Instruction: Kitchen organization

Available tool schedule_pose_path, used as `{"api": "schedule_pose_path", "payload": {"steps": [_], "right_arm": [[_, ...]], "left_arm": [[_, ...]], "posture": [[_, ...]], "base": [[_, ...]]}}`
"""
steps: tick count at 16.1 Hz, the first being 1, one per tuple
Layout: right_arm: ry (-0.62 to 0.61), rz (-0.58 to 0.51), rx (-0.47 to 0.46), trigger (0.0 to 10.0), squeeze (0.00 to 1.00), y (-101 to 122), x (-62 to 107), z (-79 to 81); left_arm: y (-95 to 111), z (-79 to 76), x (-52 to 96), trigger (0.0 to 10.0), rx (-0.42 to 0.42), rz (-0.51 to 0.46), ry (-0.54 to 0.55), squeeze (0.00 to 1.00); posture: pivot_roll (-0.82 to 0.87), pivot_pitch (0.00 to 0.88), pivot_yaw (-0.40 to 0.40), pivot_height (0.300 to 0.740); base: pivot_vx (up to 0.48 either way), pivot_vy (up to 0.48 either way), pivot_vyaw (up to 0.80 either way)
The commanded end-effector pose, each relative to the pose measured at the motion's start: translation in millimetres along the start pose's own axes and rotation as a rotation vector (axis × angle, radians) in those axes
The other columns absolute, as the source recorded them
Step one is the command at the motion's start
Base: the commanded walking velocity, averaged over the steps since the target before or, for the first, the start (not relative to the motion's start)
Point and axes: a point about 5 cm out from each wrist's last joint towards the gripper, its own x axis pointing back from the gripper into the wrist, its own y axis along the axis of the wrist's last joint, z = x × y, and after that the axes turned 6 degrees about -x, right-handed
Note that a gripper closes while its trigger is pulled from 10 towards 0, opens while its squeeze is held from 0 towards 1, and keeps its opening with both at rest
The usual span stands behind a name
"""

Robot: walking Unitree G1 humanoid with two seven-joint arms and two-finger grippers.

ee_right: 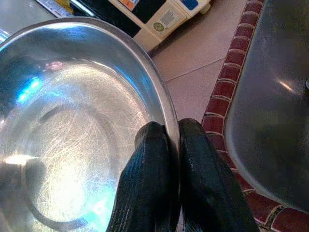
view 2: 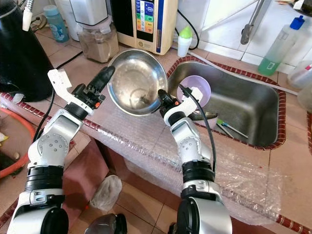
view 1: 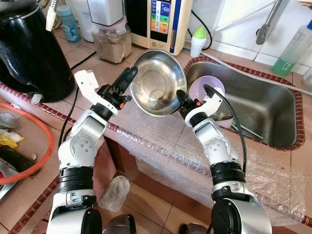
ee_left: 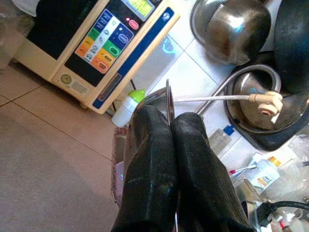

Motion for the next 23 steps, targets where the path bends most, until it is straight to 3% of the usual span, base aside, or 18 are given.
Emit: {"api": "schedule_pose_path", "payload": {"steps": [1,2,3,4,5,12,14,15,17,19,21,22,23], "right_arm": [[-0.011,-0.029,0.003,0.0,0.0,7,-4.2,3.5],[-0.004,-0.025,0.012,0.0,0.0,9,-6.4,4.5],[-0.005,-0.027,0.019,0.0,0.0,11,-7.8,4.5],[-0.009,-0.035,0.028,0.0,0.0,14,-9.4,4.9],[-0.022,-0.064,0.046,0.0,0.0,20,-12.3,5.3],[-0.156,-0.242,0.077,0.0,0.0,54,-20.3,0.5],[-0.315,-0.328,0.152,0.0,0.0,75,-11.8,-19.0],[-0.339,-0.336,0.162,0.0,0.0,77,-10.2,-22.1],[-0.546,-0.376,0.248,0.0,0.0,93,5.2,-49.2],[-0.679,-0.382,0.301,0.0,0.0,98,16.5,-65.8],[-0.749,-0.382,0.334,0.8,0.0,99,23.2,-75.5],[-0.757,-0.378,0.331,2.5,0.0,97,23.9,-77.1],[-0.763,-0.372,0.342,8.0,0.0,95,24.2,-78.4]], "left_arm": [[-3,-9.3,-7.3,0.0,-0.013,0.025,-0.064,0.0],[-8,-8.7,-9.3,0.0,-0.029,0.048,-0.055,0.0],[-10,-8.2,-10.9,4.9,-0.037,0.06,-0.052,0.0],[-13,-7.3,-12.9,8.1,-0.04,0.07,-0.051,0.41],[-16,-4.6,-15.3,10.0,-0.058,0.091,-0.04,1.0],[-25,6.8,-21.0,10.0,-0.125,0.18,-0.014,1.0],[-35,8.5,-8.8,10.0,-0.159,0.259,-0.031,1.0],[-36,8.3,-6.9,10.0,-0.165,0.268,-0.037,1.0],[-45,7.8,12.7,10.0,-0.196,0.359,-0.066,1.0],[-50,6.8,22.9,10.0,-0.209,0.399,-0.08,1.0],[-56,5.2,30.7,10.0,-0.222,0.446,-0.097,1.0],[-57,5.0,31.5,10.0,-0.231,0.456,-0.101,1.0],[-57,3.7,32.0,10.0,-0.255,0.47,-0.108,1.0]], "posture": [[-0.02,0.046,0.005,0.74],[-0.01,0.051,0.005,0.74],[-0.01,0.054,0.005,0.74],[0.0,0.062,0.002,0.74],[0.0,0.068,0.002,0.74],[0.02,0.082,0.019,0.74],[0.04,0.095,0.023,0.74],[0.04,0.095,0.023,0.74],[0.05,0.105,0.026,0.74],[0.06,0.108,0.028,0.74],[0.07,0.112,0.031,0.74],[0.07,0.113,0.034,0.74],[0.06,0.113,0.037,0.74]], "base": [[0.0,0.0,0.0],[0.0,0.0,0.0],[0.0,0.0,0.0],[0.0,0.0,0.0],[0.0,0.0,0.0],[0.0,0.0,0.0],[0.0,0.0,0.0],[0.0,0.0,0.0],[0.0,0.0,0.0],[0.0,0.0,0.0],[0.0,0.0,0.0],[0.0,0.0,0.0],[0.0,0.0,0.0]]}}
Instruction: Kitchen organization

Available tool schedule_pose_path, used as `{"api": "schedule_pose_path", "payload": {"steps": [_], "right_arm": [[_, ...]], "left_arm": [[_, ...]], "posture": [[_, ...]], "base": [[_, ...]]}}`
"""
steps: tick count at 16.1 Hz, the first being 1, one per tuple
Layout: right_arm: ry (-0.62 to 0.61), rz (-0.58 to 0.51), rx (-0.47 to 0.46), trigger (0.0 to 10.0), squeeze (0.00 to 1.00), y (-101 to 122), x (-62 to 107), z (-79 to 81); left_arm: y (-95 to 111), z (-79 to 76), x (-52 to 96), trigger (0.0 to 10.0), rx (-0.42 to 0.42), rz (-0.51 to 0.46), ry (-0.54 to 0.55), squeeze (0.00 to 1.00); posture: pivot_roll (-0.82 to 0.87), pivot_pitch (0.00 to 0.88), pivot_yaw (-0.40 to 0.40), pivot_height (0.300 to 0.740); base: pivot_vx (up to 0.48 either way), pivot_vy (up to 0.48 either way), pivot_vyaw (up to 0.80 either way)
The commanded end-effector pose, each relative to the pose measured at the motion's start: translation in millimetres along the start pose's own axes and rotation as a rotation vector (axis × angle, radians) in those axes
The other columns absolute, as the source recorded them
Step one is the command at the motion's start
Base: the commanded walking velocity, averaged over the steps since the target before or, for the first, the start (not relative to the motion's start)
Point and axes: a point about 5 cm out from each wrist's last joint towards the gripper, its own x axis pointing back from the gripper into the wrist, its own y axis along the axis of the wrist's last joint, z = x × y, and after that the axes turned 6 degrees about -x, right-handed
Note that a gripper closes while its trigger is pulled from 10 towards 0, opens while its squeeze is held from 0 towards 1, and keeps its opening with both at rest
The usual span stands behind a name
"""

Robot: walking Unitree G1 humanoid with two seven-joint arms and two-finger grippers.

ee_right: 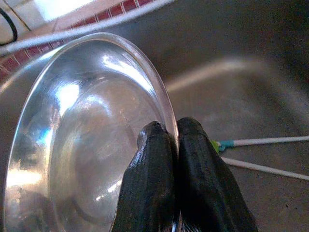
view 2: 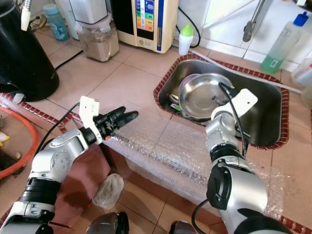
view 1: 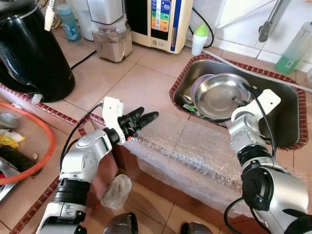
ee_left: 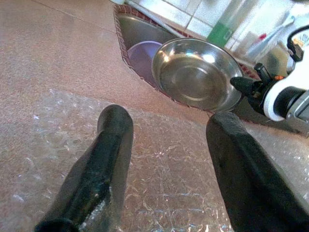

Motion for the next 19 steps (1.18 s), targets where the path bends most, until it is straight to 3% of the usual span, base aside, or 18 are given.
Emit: {"api": "schedule_pose_path", "payload": {"steps": [1,2,9,12,15,19], "right_arm": [[-0.005,-0.006,0.015,10.0,0.0,-1,0.5,-0.6],[-0.012,0.001,0.011,10.0,1.0,-6,1.6,-1.4],[-0.018,0.007,0.006,10.0,1.0,-12,3.2,-6.4],[0.063,-0.01,0.012,10.0,1.0,-10,4.0,0.4],[0.182,-0.022,0.1,10.0,1.0,-18,10.2,10.9],[0.383,-0.056,0.323,10.0,1.0,-32,24.3,12.4]], "left_arm": [[0,-2.0,0.5,10.0,-0.033,0.019,-0.004,1.0],[0,-3.1,-1.2,10.0,-0.08,0.034,-0.005,1.0],[2,-2.5,-6.5,10.0,-0.198,0.071,-0.013,1.0],[5,-2.8,-9.1,10.0,-0.221,0.059,-0.016,1.0],[10,-6.5,-12.6,10.0,-0.247,0.028,-0.021,1.0],[20,-11.5,-12.7,10.0,-0.314,-0.055,0.033,1.0]], "posture": [[0.06,0.113,0.037,0.74],[0.06,0.11,0.042,0.74],[0.05,0.098,0.057,0.74],[0.04,0.091,0.059,0.74],[0.03,0.067,0.06,0.74],[0.0,0.025,0.066,0.74]], "base": [[0.0,0.0,0.0],[0.0,0.0,0.0],[0.0,0.0,0.0],[0.0,0.0,0.0],[0.0,0.0,0.0],[0.0,0.0,0.0]]}}
